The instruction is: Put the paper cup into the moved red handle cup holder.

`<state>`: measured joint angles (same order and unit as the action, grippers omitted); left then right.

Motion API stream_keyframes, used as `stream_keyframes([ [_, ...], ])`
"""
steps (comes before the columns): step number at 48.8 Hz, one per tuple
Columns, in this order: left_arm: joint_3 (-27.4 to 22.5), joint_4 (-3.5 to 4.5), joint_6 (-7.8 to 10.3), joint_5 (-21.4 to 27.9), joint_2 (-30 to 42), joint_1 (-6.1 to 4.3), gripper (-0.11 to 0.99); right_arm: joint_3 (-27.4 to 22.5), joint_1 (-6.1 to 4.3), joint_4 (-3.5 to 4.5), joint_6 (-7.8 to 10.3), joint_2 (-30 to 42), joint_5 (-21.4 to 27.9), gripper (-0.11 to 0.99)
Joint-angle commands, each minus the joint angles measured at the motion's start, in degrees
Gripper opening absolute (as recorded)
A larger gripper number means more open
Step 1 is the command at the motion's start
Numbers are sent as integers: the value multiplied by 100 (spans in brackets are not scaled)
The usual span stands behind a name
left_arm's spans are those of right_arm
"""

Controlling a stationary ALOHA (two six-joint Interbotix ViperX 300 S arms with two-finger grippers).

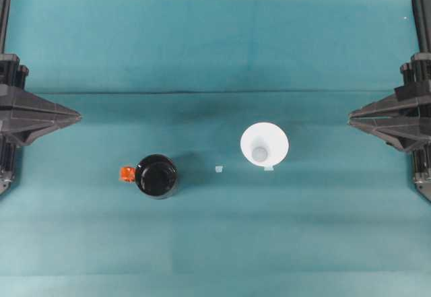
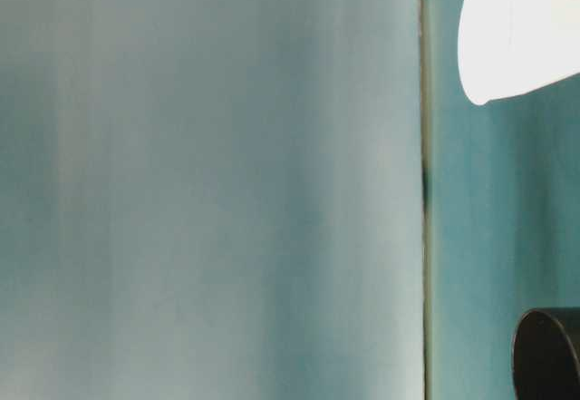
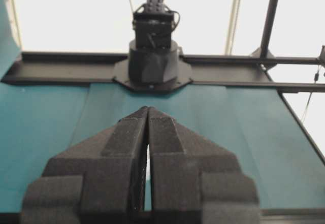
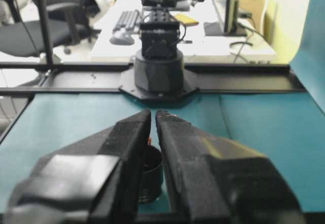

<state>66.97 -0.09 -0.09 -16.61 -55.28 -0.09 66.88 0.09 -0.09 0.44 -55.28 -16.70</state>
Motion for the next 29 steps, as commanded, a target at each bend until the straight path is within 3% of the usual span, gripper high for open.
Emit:
stream_keyframes([
  [1,-158,-53,-246,343,141,-62,2,-88,35,-62,79,62,-18,0],
  [4,-281,-62,-439,773,193,-70,2,-176,53,-448,185,88,158,2],
  [7,-422,-62,-571,1213,237,-105,2,-264,62,-694,396,97,448,-3],
  [8,-466,-62,-589,1354,237,-114,2,-290,62,-729,466,97,562,-4],
  [17,-765,-70,-624,2610,316,-220,2,-510,70,-729,888,132,1494,-9],
  [29,-1055,-70,-650,3691,835,-272,2,-773,70,-729,1002,580,2382,-9],
])
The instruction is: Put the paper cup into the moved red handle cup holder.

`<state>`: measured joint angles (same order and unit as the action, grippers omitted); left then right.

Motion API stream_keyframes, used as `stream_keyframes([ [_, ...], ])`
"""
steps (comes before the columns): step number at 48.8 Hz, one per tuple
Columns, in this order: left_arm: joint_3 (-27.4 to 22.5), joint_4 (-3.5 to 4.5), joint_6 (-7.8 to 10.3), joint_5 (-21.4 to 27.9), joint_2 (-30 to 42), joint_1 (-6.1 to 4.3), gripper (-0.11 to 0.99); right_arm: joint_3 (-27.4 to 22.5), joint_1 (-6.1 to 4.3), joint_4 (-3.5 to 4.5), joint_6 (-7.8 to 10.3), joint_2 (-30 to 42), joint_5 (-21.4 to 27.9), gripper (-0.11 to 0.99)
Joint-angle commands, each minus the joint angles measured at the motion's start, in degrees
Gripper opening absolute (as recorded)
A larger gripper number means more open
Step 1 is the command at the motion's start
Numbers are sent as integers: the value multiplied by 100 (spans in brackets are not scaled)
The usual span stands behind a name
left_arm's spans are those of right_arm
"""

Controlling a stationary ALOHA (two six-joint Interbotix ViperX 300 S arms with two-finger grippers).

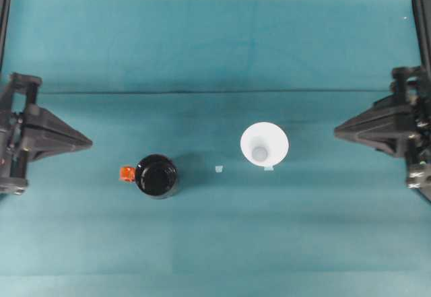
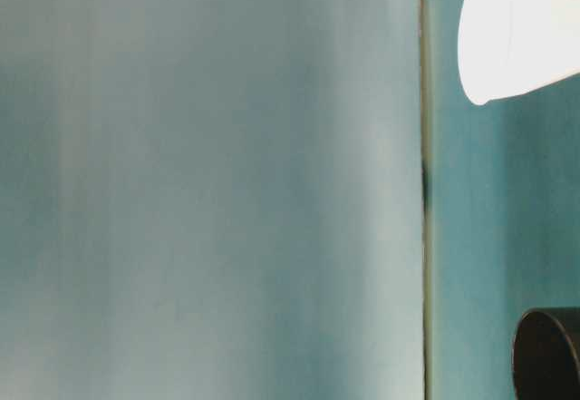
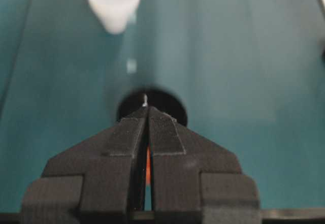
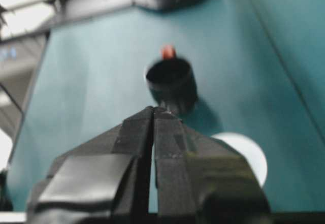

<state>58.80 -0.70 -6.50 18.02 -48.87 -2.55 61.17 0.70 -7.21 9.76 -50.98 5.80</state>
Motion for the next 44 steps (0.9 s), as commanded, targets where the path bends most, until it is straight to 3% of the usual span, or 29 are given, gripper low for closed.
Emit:
stream_keyframes([
  [1,-264,-9,0,299,255,-18,2,-211,9,-18,70,193,185,-9],
  [22,-879,-9,26,1477,1749,-53,2,-316,9,-18,158,466,668,-9],
  [44,-958,-18,-9,1538,2101,-53,2,-308,-44,-9,149,466,791,-9],
])
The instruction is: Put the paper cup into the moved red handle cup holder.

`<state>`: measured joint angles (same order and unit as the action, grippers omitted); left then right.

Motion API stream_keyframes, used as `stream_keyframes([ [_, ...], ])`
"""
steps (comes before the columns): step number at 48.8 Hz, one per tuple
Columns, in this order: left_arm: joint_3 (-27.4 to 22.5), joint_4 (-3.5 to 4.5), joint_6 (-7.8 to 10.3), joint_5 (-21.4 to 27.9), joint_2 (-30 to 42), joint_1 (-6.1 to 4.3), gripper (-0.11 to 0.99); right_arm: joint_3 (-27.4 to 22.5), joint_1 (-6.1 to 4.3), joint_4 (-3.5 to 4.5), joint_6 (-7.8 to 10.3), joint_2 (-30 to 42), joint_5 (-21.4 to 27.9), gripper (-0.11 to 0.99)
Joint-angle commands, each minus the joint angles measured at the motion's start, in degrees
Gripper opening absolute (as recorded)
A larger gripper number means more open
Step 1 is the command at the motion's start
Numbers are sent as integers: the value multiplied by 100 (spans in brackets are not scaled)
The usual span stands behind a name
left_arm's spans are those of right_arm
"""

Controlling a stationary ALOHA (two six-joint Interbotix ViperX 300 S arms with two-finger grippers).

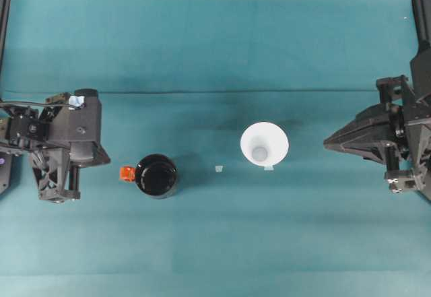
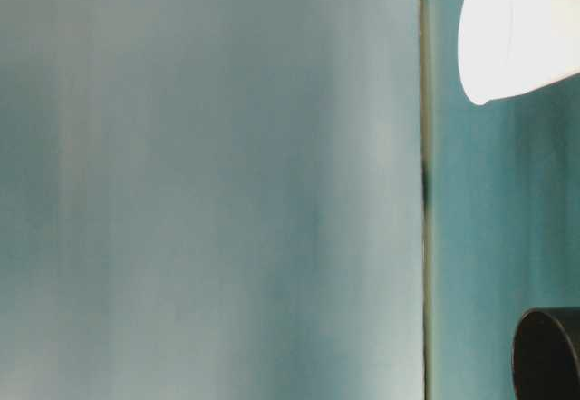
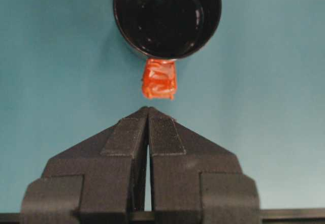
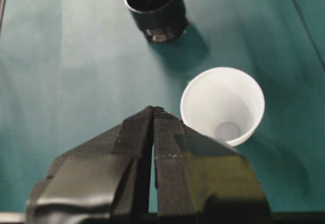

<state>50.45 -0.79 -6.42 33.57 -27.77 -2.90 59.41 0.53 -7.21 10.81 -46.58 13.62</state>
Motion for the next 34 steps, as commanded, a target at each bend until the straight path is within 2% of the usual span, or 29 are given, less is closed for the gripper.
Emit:
stream_keyframes([
  [1,-123,-9,-26,-18,-9,-26,2,-132,-26,-18,44,26,18,-9],
  [6,-105,-18,-70,-26,-9,-18,3,-132,-26,-18,53,26,62,-9],
  [9,-70,-18,-105,-35,-9,-18,10,-132,-26,-18,44,18,70,-9],
  [13,-35,-18,-123,-35,18,-18,30,-132,-26,-18,53,26,70,-9],
  [20,0,-18,-132,-9,202,-18,75,-132,-26,-9,53,26,79,-9],
  [24,-9,-9,-123,-35,387,-18,94,-132,-26,-18,79,26,79,-9],
  [26,-26,-9,-123,-53,492,-18,98,-132,-26,-18,105,26,79,-9],
  [34,-26,-18,-114,-352,949,-18,98,-132,-18,-18,220,26,79,-9],
])
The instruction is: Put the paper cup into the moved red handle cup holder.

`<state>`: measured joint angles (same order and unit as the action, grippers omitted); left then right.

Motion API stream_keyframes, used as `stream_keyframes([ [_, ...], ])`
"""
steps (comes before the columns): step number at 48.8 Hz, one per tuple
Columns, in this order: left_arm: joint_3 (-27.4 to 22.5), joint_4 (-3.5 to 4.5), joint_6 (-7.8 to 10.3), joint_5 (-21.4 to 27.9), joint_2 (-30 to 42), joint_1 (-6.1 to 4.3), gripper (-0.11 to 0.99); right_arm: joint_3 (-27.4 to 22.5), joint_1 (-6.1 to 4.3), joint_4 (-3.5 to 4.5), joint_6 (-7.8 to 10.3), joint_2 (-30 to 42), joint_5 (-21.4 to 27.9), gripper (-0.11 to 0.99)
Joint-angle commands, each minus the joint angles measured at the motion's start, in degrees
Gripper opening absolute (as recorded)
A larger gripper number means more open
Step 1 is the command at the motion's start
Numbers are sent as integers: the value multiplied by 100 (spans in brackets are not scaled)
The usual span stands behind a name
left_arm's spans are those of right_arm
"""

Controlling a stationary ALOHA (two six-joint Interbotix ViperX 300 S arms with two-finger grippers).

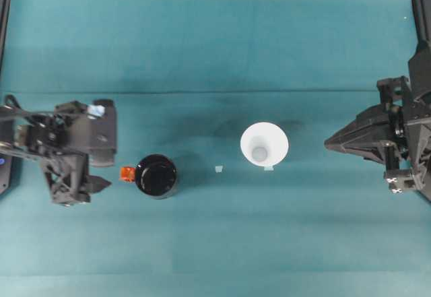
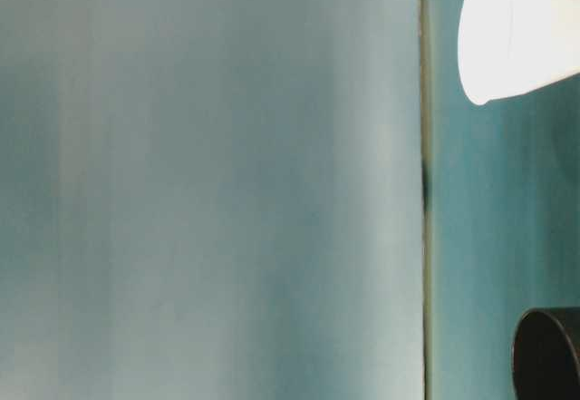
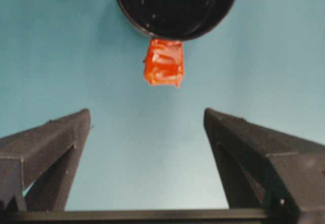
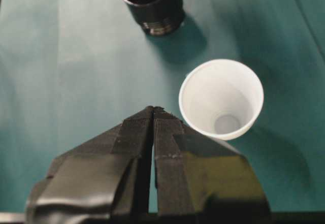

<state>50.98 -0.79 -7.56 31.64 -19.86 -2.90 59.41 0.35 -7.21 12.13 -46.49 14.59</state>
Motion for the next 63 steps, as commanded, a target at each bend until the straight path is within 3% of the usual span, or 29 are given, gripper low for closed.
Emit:
stream_keyframes([
  [1,-79,-18,0,-202,220,-18,98,-123,0,-18,97,18,-18,-9],
  [23,-255,-18,53,-958,1151,-18,97,-97,0,-18,105,18,-18,-9],
  [51,-281,-18,53,-958,1380,-18,95,-62,-9,-18,105,18,-18,-9],
  [58,-290,-9,62,-958,1371,-18,87,-53,-9,-9,105,18,-18,-9],
  [63,-290,-9,62,-967,1354,-26,67,-44,-9,-9,105,18,-18,-9],
])
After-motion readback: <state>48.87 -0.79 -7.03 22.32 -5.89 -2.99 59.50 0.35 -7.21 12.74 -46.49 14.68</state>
